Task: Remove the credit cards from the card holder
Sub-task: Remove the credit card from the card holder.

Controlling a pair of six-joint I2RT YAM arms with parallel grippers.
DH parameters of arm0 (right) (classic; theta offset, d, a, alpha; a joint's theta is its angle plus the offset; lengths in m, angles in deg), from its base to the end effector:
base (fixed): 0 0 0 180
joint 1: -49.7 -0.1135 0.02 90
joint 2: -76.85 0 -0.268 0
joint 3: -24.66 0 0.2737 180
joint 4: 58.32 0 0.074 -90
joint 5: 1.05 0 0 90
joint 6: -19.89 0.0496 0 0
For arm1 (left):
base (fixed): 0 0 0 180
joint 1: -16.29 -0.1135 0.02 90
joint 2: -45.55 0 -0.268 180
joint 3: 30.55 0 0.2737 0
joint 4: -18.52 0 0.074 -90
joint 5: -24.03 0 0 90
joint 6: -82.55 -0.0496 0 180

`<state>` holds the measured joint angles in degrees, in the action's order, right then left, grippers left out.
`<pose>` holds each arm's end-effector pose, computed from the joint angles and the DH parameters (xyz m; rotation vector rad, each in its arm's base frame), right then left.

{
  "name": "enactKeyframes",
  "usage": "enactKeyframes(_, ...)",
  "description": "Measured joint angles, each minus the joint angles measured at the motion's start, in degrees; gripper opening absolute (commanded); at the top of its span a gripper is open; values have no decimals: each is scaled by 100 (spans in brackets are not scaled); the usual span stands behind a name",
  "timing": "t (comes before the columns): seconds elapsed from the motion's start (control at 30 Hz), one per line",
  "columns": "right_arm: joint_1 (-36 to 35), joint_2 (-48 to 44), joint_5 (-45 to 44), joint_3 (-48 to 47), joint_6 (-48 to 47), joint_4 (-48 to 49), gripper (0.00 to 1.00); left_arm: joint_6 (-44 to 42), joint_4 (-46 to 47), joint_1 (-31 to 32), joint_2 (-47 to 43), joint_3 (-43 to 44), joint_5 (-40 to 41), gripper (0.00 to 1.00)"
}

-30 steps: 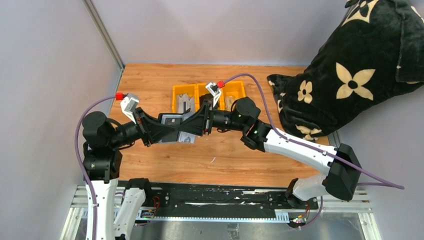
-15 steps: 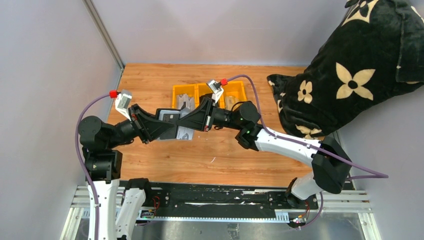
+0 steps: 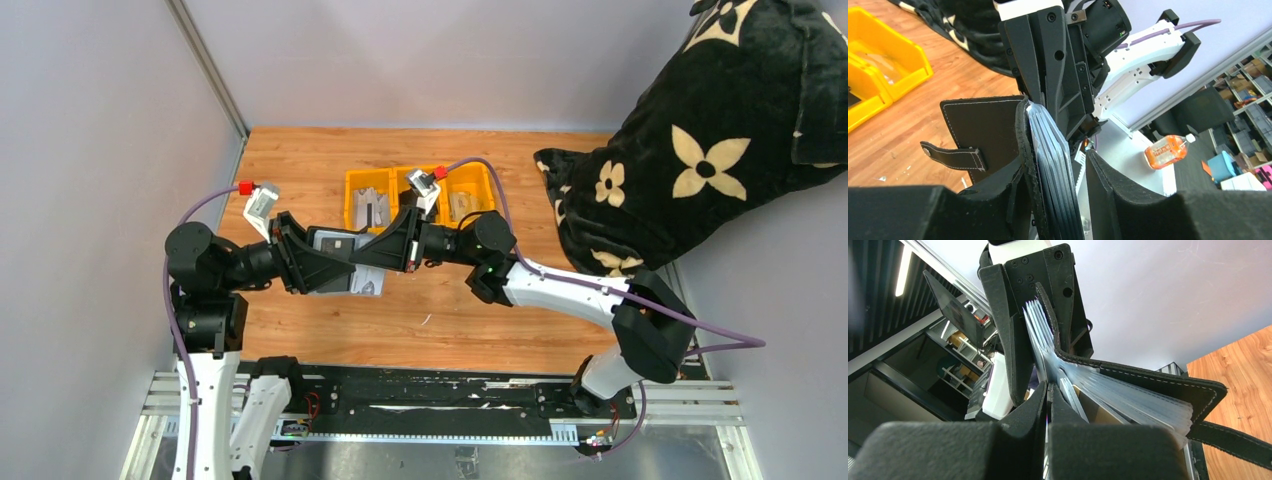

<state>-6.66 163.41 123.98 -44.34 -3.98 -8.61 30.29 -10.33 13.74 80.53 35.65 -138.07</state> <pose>0.1768 0.3171 0.3594 -0.6002 1.2963 2.1564 0.1256 -0.0417 0.4127 0.5130 1.6738 -1.4071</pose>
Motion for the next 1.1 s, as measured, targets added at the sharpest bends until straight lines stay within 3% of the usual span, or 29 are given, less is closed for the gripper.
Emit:
enactKeyframes(0.17, 0, -68, 2, 173, 11, 142, 0, -74, -144, 2, 59, 11, -232, 34)
enactKeyframes(0.3, -28, -208, -11, 374, 4, 181, 0, -522, -769, 13, 243, 225, -450, 28)
enactKeyframes(0.7, -28, -485, -52, 614, -116, 68, 0, -1054, -1403, 50, 396, 479, -544, 30)
enactKeyframes(1.1, -26, -756, -79, 721, -319, -111, 0, -1080, -1495, 55, 376, 605, -492, 18)
